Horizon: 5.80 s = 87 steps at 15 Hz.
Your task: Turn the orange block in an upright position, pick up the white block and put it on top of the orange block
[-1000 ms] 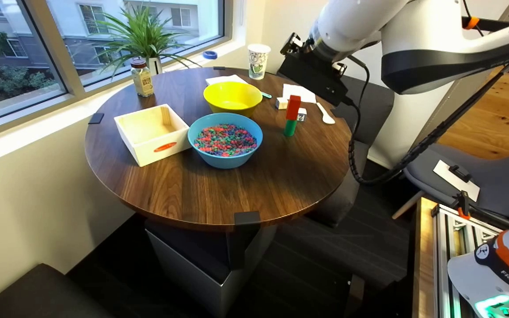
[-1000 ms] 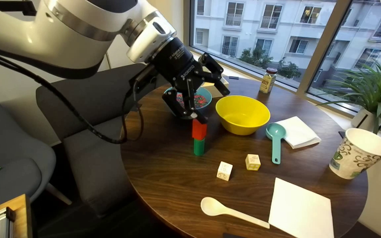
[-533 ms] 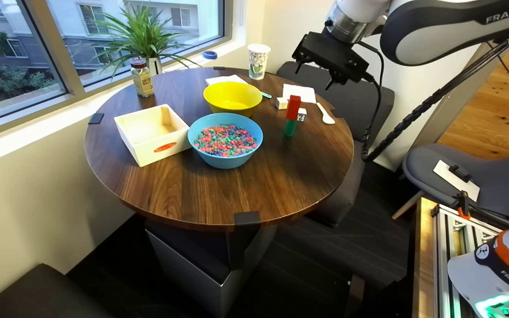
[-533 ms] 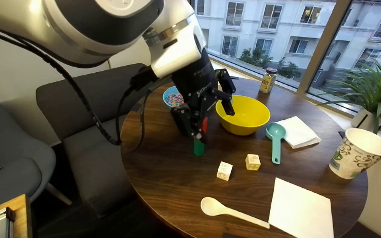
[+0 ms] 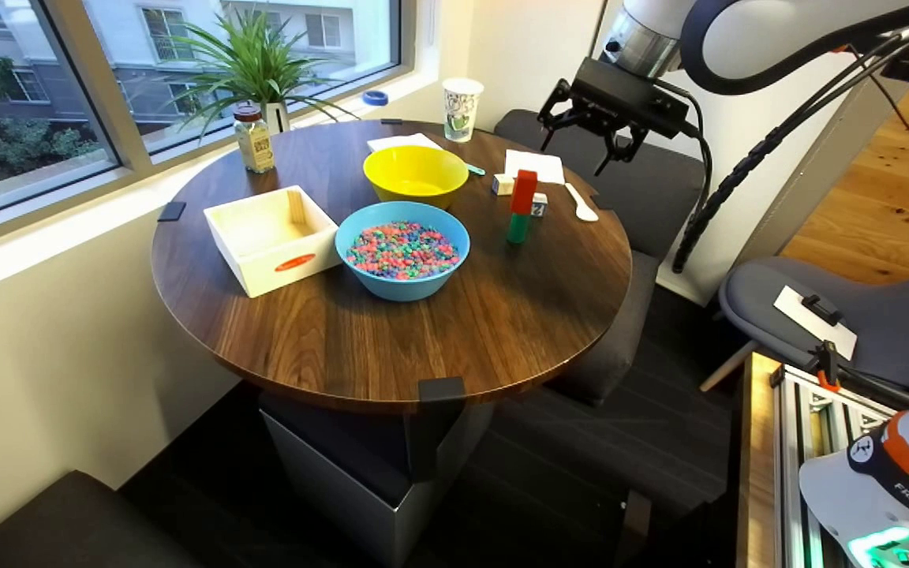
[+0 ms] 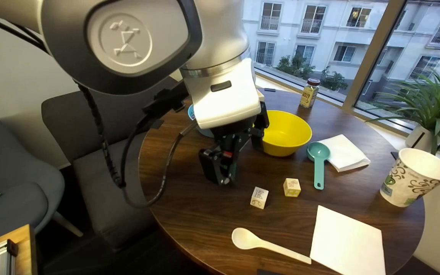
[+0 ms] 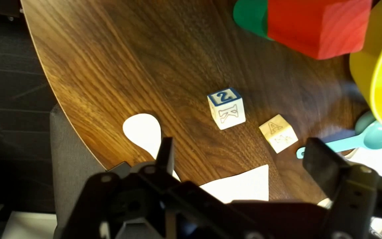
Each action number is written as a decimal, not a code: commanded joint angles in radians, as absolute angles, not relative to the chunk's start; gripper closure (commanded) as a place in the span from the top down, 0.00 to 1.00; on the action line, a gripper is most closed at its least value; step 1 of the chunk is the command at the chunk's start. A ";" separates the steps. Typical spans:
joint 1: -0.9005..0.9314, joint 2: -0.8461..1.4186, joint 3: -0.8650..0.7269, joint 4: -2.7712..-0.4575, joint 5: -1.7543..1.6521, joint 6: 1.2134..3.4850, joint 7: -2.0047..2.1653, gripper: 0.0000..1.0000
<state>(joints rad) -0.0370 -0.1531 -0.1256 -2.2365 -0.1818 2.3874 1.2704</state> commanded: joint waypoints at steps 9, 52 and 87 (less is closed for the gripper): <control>-0.101 -0.075 -0.146 -2.169 0.168 2.229 0.858 1.00; -0.079 0.014 -0.114 -1.902 0.116 2.061 0.703 0.09; -0.043 0.057 -0.045 -1.830 0.112 1.911 0.944 0.09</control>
<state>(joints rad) -0.0502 0.0389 -0.0455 -1.8559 0.1015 1.9337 0.9232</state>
